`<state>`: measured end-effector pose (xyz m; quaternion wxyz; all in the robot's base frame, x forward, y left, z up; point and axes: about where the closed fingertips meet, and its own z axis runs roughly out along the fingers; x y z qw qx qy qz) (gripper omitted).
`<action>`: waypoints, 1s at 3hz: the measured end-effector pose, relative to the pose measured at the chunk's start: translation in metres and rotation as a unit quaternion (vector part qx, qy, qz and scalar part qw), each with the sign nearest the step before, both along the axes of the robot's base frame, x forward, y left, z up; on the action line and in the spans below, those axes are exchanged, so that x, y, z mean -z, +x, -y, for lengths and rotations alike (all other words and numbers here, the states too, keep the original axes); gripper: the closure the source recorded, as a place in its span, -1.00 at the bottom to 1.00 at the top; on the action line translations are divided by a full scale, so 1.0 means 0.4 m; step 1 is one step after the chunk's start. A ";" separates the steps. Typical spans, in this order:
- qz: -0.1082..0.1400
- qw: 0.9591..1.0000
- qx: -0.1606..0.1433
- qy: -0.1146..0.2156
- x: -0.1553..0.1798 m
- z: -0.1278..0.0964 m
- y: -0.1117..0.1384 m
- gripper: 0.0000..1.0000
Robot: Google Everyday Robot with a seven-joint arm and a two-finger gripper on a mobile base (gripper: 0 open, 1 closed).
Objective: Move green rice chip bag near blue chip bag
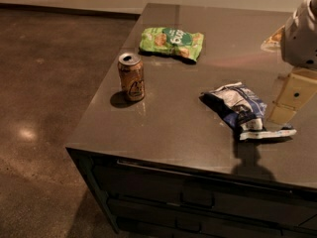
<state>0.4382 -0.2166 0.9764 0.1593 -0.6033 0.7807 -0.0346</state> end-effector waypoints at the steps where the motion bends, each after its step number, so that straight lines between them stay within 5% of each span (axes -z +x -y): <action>1: 0.000 1.000 0.000 0.000 0.000 0.000 0.000 -1.00; 3: 0.012 0.999 -0.011 0.032 -0.026 -0.038 0.140 -1.00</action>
Offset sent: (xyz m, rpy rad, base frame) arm 0.0414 0.0181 0.0095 0.0459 -0.0162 0.0183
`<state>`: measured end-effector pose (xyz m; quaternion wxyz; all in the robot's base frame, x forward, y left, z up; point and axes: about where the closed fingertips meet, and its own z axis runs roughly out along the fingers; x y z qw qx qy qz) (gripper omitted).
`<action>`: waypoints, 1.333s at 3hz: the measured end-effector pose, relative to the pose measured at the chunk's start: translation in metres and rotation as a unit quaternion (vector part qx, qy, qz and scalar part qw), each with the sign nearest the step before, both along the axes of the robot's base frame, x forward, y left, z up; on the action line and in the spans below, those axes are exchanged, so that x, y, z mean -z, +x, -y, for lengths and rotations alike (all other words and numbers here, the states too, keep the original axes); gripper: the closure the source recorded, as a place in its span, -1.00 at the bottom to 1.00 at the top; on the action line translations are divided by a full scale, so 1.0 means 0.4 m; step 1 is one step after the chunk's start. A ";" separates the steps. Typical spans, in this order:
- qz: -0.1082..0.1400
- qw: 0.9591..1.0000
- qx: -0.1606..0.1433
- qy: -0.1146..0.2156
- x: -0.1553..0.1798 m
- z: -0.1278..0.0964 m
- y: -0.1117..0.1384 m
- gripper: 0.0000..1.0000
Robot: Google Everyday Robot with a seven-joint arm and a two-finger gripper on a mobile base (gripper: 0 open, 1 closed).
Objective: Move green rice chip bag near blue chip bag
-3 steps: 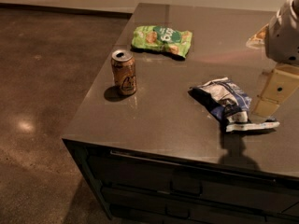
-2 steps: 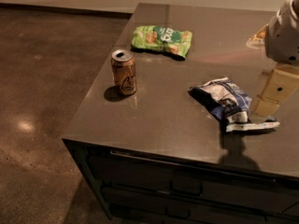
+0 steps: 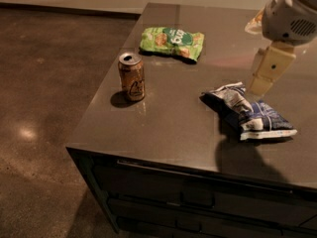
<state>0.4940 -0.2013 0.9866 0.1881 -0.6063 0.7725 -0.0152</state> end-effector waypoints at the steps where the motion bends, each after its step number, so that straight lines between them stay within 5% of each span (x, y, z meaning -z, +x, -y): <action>1: 0.000 1.000 -0.020 0.012 -0.001 -0.004 0.124 -1.00; 3: -0.041 0.995 -0.074 0.042 0.129 -0.061 0.395 -1.00; 4: -0.031 0.992 -0.083 0.085 0.179 -0.123 0.522 -1.00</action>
Offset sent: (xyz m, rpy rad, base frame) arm 0.1985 -0.0005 0.0281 0.1111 -0.0284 0.1573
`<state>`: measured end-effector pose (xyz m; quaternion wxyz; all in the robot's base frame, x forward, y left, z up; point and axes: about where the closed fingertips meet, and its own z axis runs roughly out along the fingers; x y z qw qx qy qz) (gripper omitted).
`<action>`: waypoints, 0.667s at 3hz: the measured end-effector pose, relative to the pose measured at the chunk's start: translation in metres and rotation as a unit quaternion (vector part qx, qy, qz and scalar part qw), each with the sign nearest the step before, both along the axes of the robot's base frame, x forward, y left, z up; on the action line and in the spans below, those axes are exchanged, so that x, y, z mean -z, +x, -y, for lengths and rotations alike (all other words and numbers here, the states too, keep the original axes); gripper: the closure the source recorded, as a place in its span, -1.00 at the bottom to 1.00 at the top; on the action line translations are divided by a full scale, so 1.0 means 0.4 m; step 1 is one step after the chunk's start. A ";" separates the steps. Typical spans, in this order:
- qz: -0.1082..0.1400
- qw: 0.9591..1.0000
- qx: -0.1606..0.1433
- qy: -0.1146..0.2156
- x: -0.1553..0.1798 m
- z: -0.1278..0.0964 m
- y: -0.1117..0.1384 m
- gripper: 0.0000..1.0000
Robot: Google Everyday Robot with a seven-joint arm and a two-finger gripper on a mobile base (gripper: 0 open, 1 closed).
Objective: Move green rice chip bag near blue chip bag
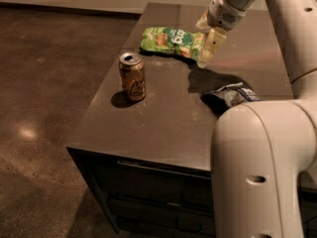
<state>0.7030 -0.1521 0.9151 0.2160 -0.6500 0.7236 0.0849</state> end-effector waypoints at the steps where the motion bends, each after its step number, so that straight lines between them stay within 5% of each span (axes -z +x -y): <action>1: 0.050 0.997 0.016 0.048 -0.062 -0.036 0.067 -1.00; 2: 0.095 0.990 0.053 0.085 -0.136 -0.043 0.113 -1.00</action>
Offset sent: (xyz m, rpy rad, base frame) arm 0.1057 -0.0061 0.1327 0.2558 -0.2848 -0.2000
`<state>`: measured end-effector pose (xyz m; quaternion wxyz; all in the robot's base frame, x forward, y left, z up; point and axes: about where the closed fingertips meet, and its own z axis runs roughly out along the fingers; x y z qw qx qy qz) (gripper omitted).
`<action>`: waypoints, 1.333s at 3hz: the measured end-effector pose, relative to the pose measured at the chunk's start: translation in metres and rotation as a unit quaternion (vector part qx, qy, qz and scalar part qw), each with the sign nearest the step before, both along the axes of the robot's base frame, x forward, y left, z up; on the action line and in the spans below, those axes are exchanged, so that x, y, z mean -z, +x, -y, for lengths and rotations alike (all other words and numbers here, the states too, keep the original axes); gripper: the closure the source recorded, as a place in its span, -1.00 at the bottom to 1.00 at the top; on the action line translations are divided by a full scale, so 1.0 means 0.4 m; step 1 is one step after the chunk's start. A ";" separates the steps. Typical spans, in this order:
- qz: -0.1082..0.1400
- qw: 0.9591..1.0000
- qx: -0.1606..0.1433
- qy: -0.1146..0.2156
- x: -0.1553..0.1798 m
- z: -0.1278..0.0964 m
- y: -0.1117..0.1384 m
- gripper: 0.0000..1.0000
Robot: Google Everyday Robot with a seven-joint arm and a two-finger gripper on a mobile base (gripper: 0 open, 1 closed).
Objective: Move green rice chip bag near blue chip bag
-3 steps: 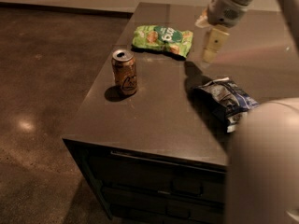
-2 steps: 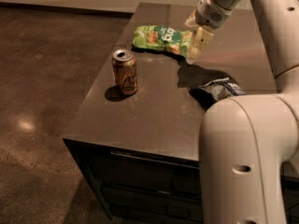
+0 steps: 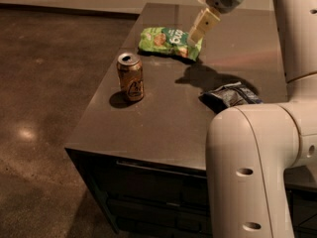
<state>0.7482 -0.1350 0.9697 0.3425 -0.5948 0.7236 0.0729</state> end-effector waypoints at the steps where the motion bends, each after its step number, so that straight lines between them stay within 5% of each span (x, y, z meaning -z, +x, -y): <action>1: 0.003 0.999 0.030 0.014 -0.003 -0.025 0.040 -1.00; 3: -0.022 0.991 0.130 0.026 0.025 -0.051 0.117 -1.00; 4: -0.037 0.985 0.171 0.000 0.065 -0.038 0.141 -1.00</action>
Offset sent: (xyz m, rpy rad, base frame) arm 0.0834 0.0086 0.0304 0.0806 0.0543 -0.2382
